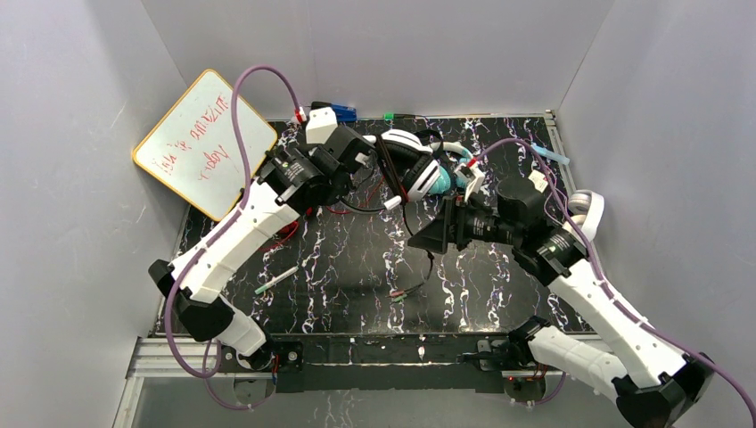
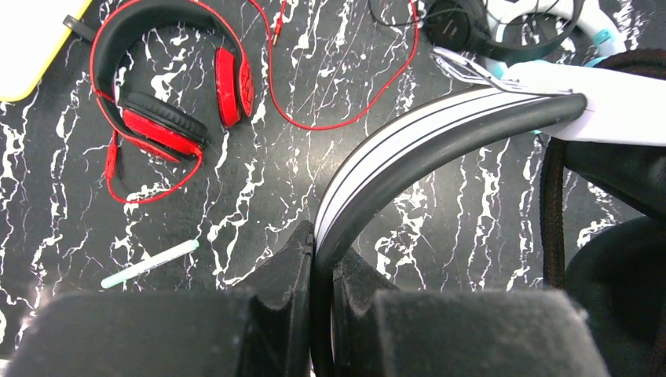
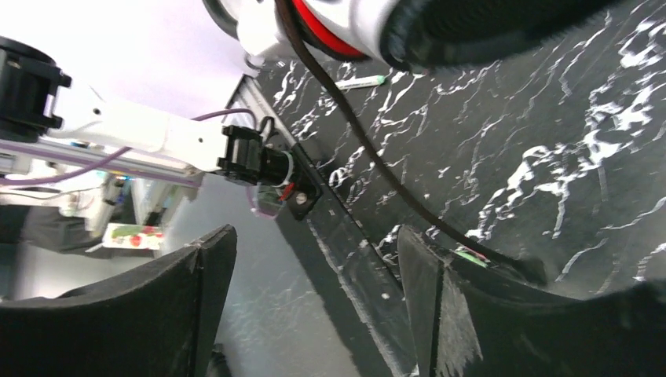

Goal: Wrap the headphones
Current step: Wrap the headphones cable around the headphones.

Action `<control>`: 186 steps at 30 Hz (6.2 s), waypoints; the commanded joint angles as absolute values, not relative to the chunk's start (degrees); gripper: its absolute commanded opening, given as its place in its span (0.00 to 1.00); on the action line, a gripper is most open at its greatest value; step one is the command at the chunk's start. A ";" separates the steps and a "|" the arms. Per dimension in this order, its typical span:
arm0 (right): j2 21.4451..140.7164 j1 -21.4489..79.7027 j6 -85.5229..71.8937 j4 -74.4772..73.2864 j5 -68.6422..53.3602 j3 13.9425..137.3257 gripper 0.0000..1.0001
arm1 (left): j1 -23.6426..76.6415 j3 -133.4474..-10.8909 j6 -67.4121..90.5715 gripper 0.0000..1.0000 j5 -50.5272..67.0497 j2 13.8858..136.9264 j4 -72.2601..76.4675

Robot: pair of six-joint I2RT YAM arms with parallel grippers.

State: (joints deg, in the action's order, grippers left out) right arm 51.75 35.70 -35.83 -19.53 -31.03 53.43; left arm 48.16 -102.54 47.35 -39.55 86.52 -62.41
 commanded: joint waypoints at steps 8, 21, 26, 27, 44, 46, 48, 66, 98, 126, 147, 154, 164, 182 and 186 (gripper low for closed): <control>39.64 35.92 -26.94 -11.96 -27.55 40.60 0.99 | 48.09 -111.54 47.40 0.00 -37.50 82.56 -64.08; 37.34 36.08 -31.57 11.39 -22.67 14.34 0.86 | 48.04 -110.68 48.52 0.00 -35.48 82.59 -62.96; 36.31 36.62 -36.67 18.88 -18.78 9.02 0.79 | 48.01 -110.67 48.94 0.00 -35.02 82.70 -62.42; 36.32 37.03 -37.71 20.63 -17.86 8.04 0.78 | 48.02 -110.67 49.00 0.00 -35.01 82.70 -62.40; 57.01 50.13 -40.66 39.73 0.46 6.81 0.55 | 48.01 -107.60 51.32 0.00 -33.84 81.60 -60.20; 58.20 50.17 -41.42 41.98 3.03 6.10 0.52 | 47.99 -107.50 51.47 0.00 -33.89 81.20 -60.28; 59.60 50.20 -41.20 44.39 3.58 6.02 0.52 | 47.93 -107.42 51.42 0.00 -33.84 80.87 -60.37; 64.30 50.15 -36.75 47.97 3.97 9.98 0.01 | 47.90 -106.76 51.94 0.00 -31.15 79.70 -59.59; 71.08 22.07 -22.65 -17.92 -52.91 53.75 0.01 | 47.99 -81.51 16.94 0.00 13.03 58.26 -45.58; 58.67 28.97 -46.99 -19.49 -63.77 57.09 0.01 | 50.04 -80.36 -36.19 0.00 -9.26 66.91 -52.99; 57.75 32.47 -58.80 -12.91 -43.68 51.68 0.01 | 52.73 -76.93 19.50 0.00 -28.65 76.71 -40.78; 61.19 39.49 -55.96 -16.82 -28.76 53.37 0.01 | 52.73 -78.74 33.62 0.00 -30.81 81.90 -43.27; 71.65 48.67 -48.19 -22.98 -8.38 58.09 0.11 | 52.76 -78.80 39.42 0.00 -29.70 81.84 -40.62; 76.49 57.04 -44.96 -22.49 24.82 55.86 0.01 | 52.74 -75.78 44.28 0.00 -15.00 80.28 -33.30; 75.96 57.12 -46.15 -21.71 29.50 54.75 0.01 | 52.73 -73.33 48.32 0.00 -9.23 78.29 -28.58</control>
